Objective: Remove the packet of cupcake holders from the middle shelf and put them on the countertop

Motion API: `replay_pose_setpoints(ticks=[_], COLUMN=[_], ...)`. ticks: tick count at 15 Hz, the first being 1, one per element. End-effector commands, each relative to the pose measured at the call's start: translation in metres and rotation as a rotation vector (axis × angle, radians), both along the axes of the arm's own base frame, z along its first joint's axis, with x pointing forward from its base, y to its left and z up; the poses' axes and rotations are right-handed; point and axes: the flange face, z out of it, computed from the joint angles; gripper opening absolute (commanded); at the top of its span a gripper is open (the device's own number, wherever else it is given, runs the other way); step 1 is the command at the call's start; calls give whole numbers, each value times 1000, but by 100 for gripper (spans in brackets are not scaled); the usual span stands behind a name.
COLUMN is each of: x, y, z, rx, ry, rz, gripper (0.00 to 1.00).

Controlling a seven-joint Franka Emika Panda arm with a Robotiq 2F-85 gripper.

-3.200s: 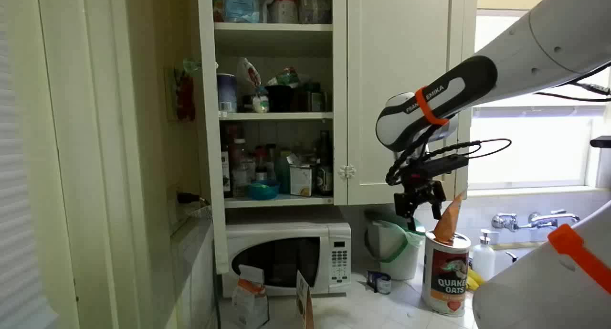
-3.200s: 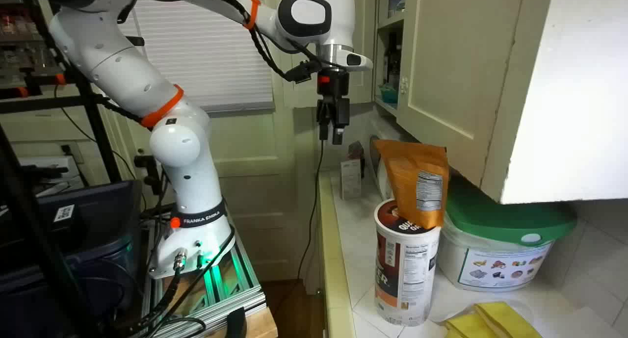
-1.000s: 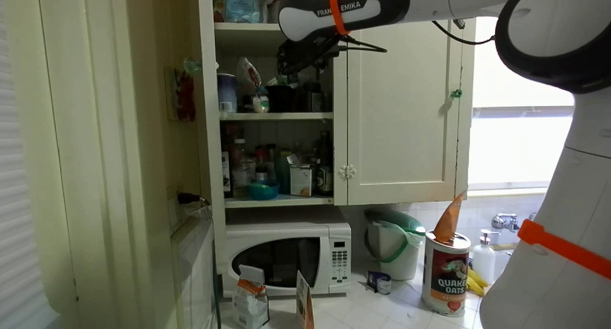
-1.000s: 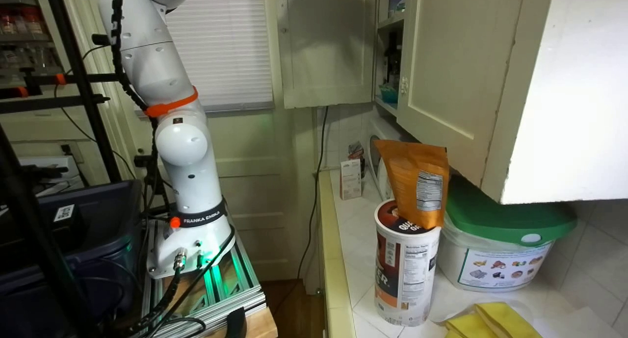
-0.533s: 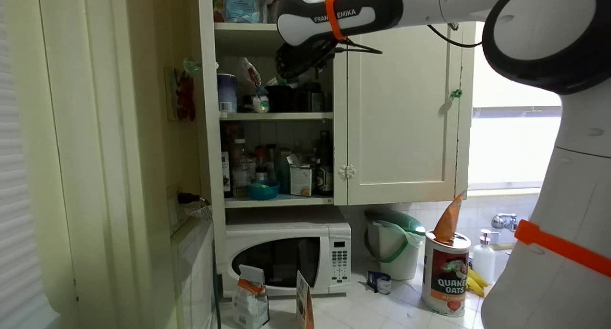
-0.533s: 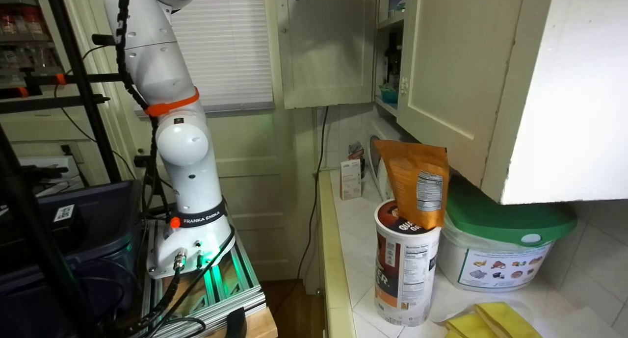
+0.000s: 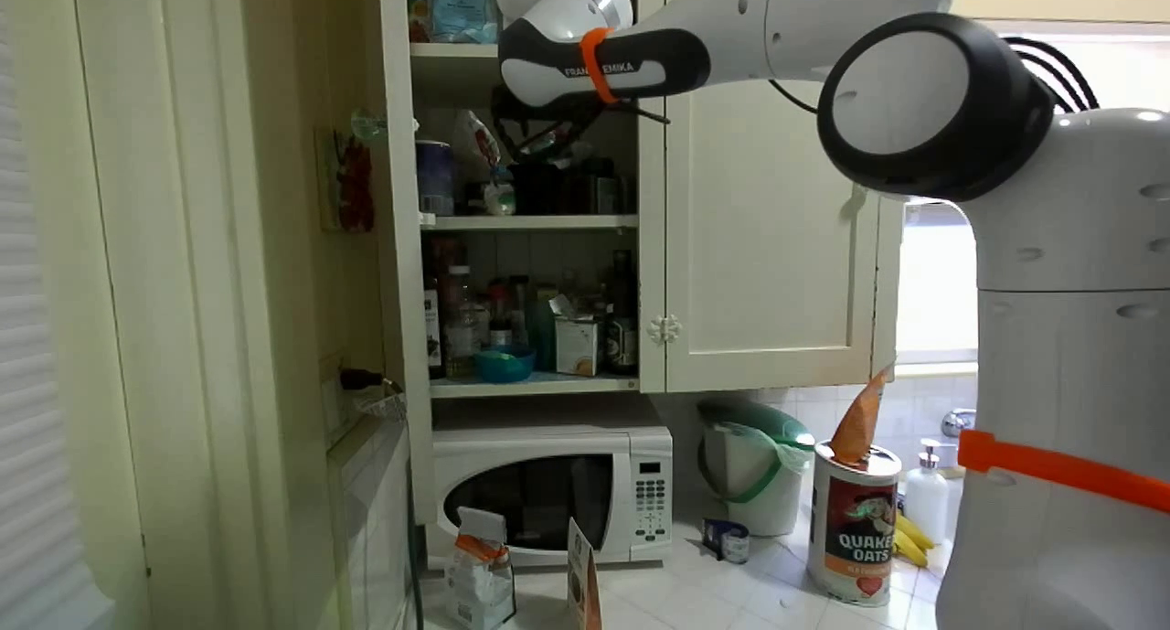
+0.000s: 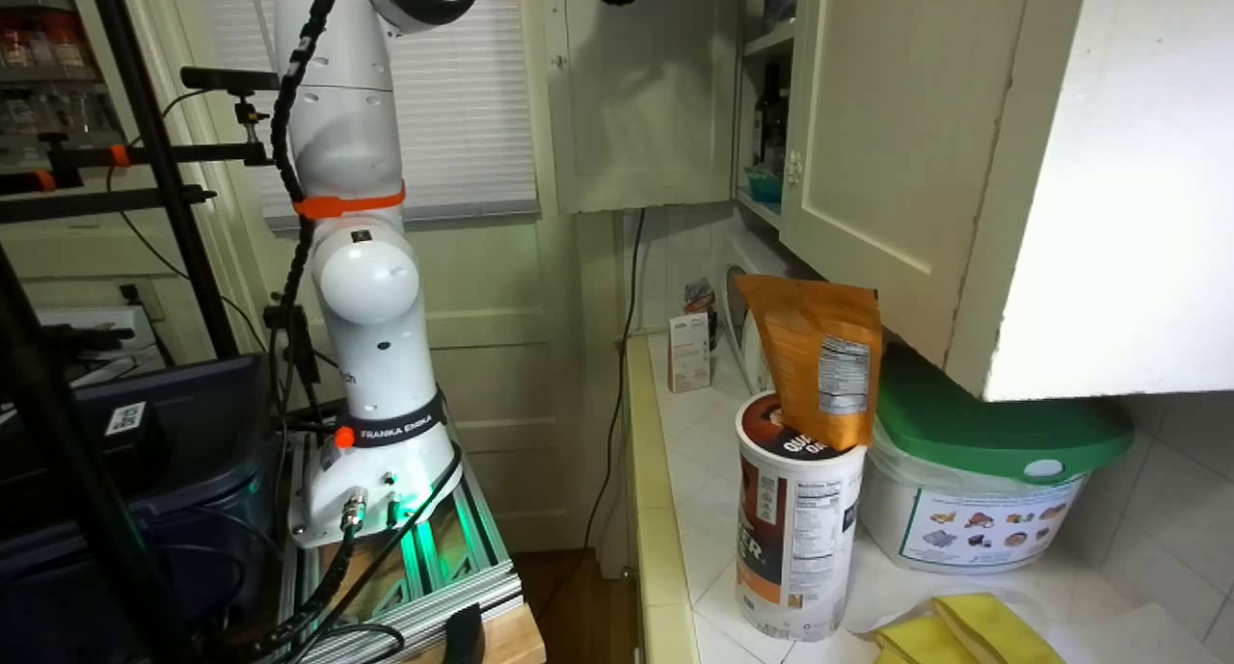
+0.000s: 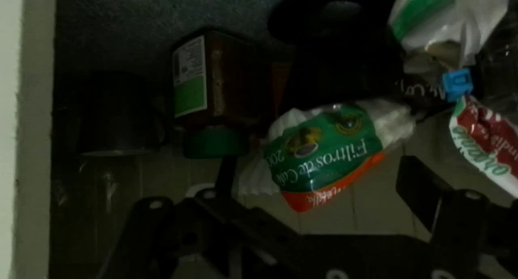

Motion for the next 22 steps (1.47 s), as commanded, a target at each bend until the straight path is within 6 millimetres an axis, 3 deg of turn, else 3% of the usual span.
replay_pose_setpoints(ticks=[1,6,8,9,10,11,13,16,18,20,22], x=[23,44,51,54,57,60,63,66,67,66,63], y=[1,-7,-10,-11,-12,-13,-16,-18,-19,-20,-18], z=[17,16,10,6,4,1,-4,-8,-10,-12,-13], rx=[67,137,163,170,175,180,185,190,192,192,191], ry=[-162,-257,-251,-242,-238,-230,-220,-198,-178,-159,-139], rz=[-84,-143,-162,-171,-179,-185,-202,-216,-231,-247,-261], gripper=[91,80,89,85,72,68,47,35,13,1,0])
